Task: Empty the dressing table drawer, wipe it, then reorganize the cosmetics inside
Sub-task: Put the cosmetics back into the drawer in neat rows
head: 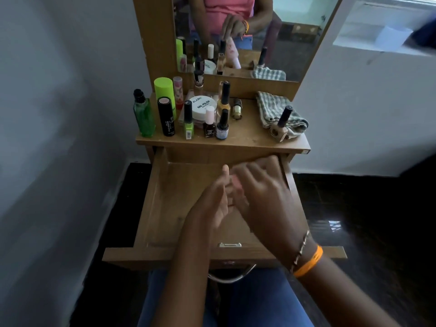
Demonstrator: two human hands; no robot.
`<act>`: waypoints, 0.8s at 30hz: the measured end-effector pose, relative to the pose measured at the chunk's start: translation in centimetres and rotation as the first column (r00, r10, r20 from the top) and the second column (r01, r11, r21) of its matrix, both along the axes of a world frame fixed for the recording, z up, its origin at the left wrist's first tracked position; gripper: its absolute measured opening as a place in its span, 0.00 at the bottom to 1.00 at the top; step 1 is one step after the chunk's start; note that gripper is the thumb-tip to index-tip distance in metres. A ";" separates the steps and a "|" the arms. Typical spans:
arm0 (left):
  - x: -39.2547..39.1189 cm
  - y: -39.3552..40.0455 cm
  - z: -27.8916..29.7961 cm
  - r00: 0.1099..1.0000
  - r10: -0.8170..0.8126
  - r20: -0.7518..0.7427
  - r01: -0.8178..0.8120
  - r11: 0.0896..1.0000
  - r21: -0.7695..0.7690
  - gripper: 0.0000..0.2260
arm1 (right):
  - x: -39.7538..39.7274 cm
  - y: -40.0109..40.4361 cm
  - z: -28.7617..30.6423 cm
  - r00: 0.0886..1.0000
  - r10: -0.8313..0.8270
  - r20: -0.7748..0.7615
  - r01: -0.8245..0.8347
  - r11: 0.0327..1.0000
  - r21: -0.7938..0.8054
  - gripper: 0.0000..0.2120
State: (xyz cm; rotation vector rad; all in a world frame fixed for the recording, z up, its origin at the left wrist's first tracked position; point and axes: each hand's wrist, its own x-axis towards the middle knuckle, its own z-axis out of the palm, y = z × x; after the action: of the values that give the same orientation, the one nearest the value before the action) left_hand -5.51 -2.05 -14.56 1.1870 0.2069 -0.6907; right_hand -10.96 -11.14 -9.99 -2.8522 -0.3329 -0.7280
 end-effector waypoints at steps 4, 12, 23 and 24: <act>1.1 1.8 -0.2 0.988 -0.149 0.037 0.141 0.976 0.167 0.17 | -0.4 -0.7 -4.0 0.952 0.169 -0.254 -0.144 0.983 0.114 0.13; 3.5 2.1 -2.1 0.852 -0.513 0.106 0.299 0.642 0.706 0.21 | 1.7 -2.0 -3.9 0.945 0.178 -0.274 -0.053 0.911 0.409 0.11; 3.8 1.2 -4.3 0.819 -0.545 0.177 0.114 0.457 0.882 0.21 | 15.4 1.8 9.8 0.987 0.158 0.009 -0.156 0.966 0.208 0.09; 3.6 1.3 -3.8 0.824 -0.535 0.190 0.094 0.458 0.884 0.21 | 17.1 2.4 10.4 0.983 0.157 -0.093 -0.146 0.983 0.115 0.10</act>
State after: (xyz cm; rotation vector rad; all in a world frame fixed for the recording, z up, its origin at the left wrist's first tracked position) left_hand -1.87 -0.71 -18.38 2.3891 -0.1224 -0.6229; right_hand 6.13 -8.74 0.44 -2.7136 -0.4740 -0.5524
